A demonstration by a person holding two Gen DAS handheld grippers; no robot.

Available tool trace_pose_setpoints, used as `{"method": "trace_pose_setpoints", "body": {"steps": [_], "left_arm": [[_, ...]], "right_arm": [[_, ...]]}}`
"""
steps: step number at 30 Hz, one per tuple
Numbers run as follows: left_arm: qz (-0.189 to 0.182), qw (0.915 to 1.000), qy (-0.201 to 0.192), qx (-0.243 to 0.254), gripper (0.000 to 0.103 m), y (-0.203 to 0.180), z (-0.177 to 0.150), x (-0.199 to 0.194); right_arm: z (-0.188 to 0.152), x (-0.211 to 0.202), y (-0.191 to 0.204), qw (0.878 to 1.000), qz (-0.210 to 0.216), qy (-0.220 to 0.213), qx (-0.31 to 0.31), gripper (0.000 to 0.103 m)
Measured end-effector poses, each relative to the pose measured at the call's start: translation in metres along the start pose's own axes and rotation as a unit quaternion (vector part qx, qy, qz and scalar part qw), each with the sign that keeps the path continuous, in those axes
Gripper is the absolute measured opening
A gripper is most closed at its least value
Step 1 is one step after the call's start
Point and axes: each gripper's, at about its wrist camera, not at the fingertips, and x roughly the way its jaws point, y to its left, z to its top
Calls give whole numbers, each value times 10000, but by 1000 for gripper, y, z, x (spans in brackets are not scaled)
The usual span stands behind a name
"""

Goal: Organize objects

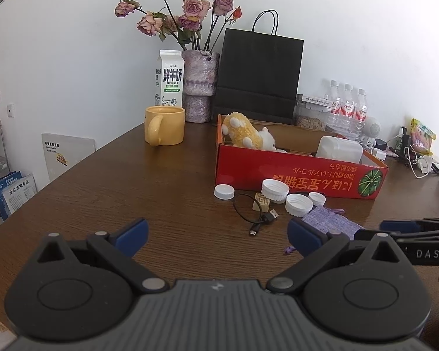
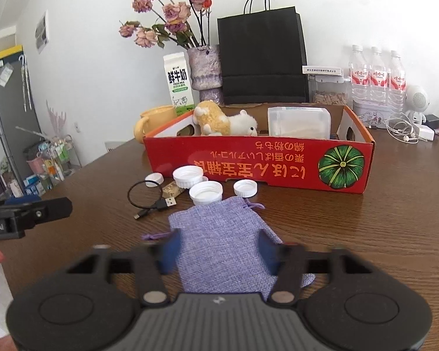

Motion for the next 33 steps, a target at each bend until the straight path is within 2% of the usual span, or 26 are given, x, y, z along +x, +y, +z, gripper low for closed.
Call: {"method": "trace_pose_setpoints", "body": {"steps": [2, 4, 10, 13, 14, 15, 17, 18, 20, 22, 23, 24, 25, 27, 28, 29, 33], "left_arm": [[-15, 10000, 26, 32, 103, -2, -1, 1], [-10, 10000, 65, 52, 103, -4, -1, 4], [41, 9999, 90, 98, 103, -5, -2, 7], [106, 9999, 89, 71, 103, -2, -2, 7], [116, 9999, 96, 62, 103, -1, -2, 8], [129, 9998, 109, 55, 103, 0, -2, 9], [144, 9998, 147, 47, 103, 0, -2, 11], [139, 9997, 171, 49, 103, -1, -2, 13], [111, 9997, 203, 81, 103, -4, -3, 14], [96, 9996, 218, 129, 103, -8, -3, 16], [86, 9996, 218, 151, 103, -10, -3, 16], [79, 9996, 221, 169, 103, -11, -2, 17], [81, 9996, 221, 183, 103, -12, -2, 18], [71, 9995, 220, 204, 103, -15, -1, 19], [63, 9995, 222, 219, 103, -16, 0, 21], [58, 9994, 230, 245, 103, -17, 1, 23], [257, 9982, 402, 351, 103, -17, 11, 48]], "right_arm": [[3, 9, 2, 9995, -133, 41, -292, 100], [11, 22, -2, 9995, -149, 164, -216, 101], [28, 66, -9, 9978, 247, 601, 123, 101], [26, 79, -2, 9974, 26, 715, -44, 100], [25, 79, -1, 9975, -12, 699, -76, 97], [25, 78, 0, 9977, -13, 676, -91, 93], [24, 74, -1, 9981, -17, 606, -90, 67], [25, 72, -3, 9983, -17, 576, -62, 58], [24, 68, -8, 9986, -28, 524, 19, 18], [22, 65, -15, 9986, 48, 500, 163, 6], [21, 63, -17, 9986, 73, 480, 197, 6], [20, 62, -19, 9987, 91, 447, 246, 6], [20, 60, -22, 9986, 111, 397, 324, 12], [22, 54, -24, 9987, 106, 280, 415, 39], [23, 51, -22, 9989, 177, 231, 370, 76], [24, 49, -19, 9991, 254, 200, 275, 103], [25, 56, 0, 9984, 338, 408, -198, 103]]}}
